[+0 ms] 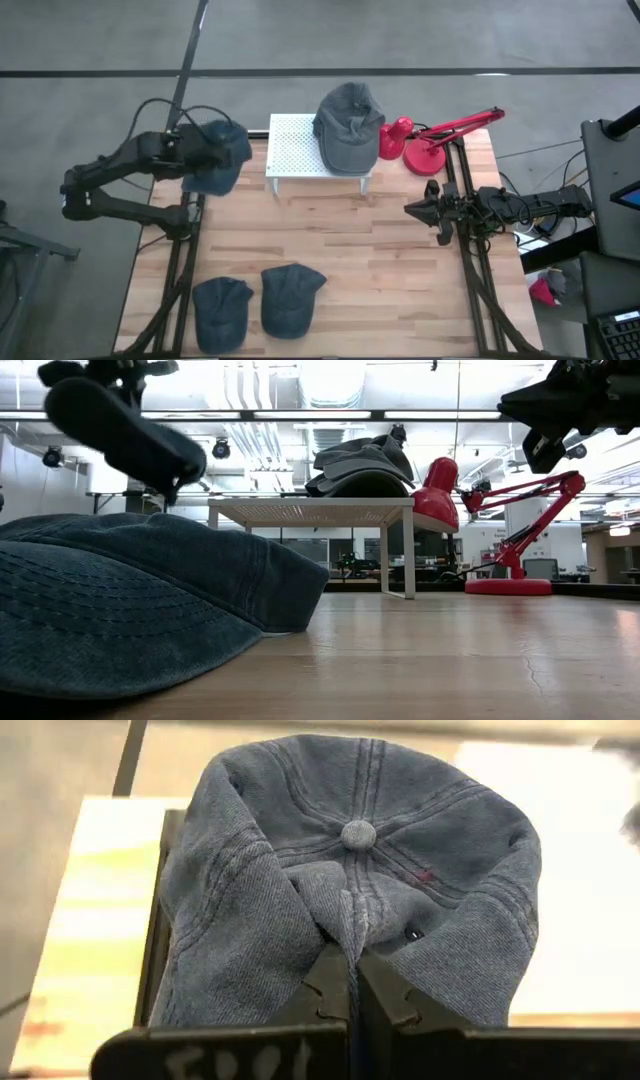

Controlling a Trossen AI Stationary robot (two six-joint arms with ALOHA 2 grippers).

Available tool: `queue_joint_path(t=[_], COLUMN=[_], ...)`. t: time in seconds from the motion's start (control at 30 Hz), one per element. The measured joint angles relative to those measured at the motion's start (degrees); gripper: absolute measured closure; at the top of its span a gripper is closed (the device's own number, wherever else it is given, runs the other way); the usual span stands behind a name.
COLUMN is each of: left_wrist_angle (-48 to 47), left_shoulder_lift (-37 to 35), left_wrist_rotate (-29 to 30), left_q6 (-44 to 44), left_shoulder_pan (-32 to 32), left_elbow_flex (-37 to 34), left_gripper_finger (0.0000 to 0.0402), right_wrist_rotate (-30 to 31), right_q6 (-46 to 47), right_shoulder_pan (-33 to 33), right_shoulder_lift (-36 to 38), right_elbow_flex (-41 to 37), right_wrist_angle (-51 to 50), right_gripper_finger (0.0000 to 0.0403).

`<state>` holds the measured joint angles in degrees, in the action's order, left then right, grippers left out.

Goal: Pick & Place hat
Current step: Put the top blue cap on the shelf

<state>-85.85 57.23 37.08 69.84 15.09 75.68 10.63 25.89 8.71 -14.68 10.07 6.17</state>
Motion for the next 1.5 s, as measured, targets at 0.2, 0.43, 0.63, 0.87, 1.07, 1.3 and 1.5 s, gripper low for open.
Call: queue_joint_path(t=[0.2, 0.43, 0.63, 0.87, 1.07, 1.3, 1.5], left_wrist_angle=[8.5, 23.7, 33.6, 38.0, 37.9, 37.9, 37.8], left_shoulder_lift=[1.0, 6.4, 13.4, 21.9, 28.6, 33.7, 35.1], left_wrist_rotate=[4.6, 10.5, 18.9, 23.9, 26.8, 26.8, 23.3], left_q6=[-5.8, -13.4, -16.3, -16.4, -12.6, -9.1, -6.2], left_shoulder_pan=[0.0, 0.0, 0.1, 0.2, 0.2, 0.2, 0.1], left_elbow_flex=[4.6, 4.8, 4.8, 5.6, 7.4, 9.1, 8.7], left_gripper_finger=[0.0401, 0.0401, 0.0401, 0.0401, 0.0401, 0.0401, 0.0401], right_wrist_rotate=[0.4, 2.3, 2.6, 2.6, 2.6, 2.5, 2.4], right_q6=[0.0, -0.6, -0.5, -0.5, -0.3, -0.3, 0.3], right_shoulder_pan=[0.0, 0.0, 0.0, 0.0, 0.0, 0.0, 0.0], right_shoulder_lift=[0.0, 0.0, 0.0, 0.0, 0.0, 0.0, 0.0], right_elbow_flex=[0.0, 0.0, 0.0, 0.0, 0.0, 0.0, 0.0], right_wrist_angle=[0.0, 0.0, 0.0, 0.0, 0.0, 0.1, 0.1], right_gripper_finger=[0.0364, 0.0364, 0.0364, 0.0364, 0.0364, 0.0364, 0.0364])
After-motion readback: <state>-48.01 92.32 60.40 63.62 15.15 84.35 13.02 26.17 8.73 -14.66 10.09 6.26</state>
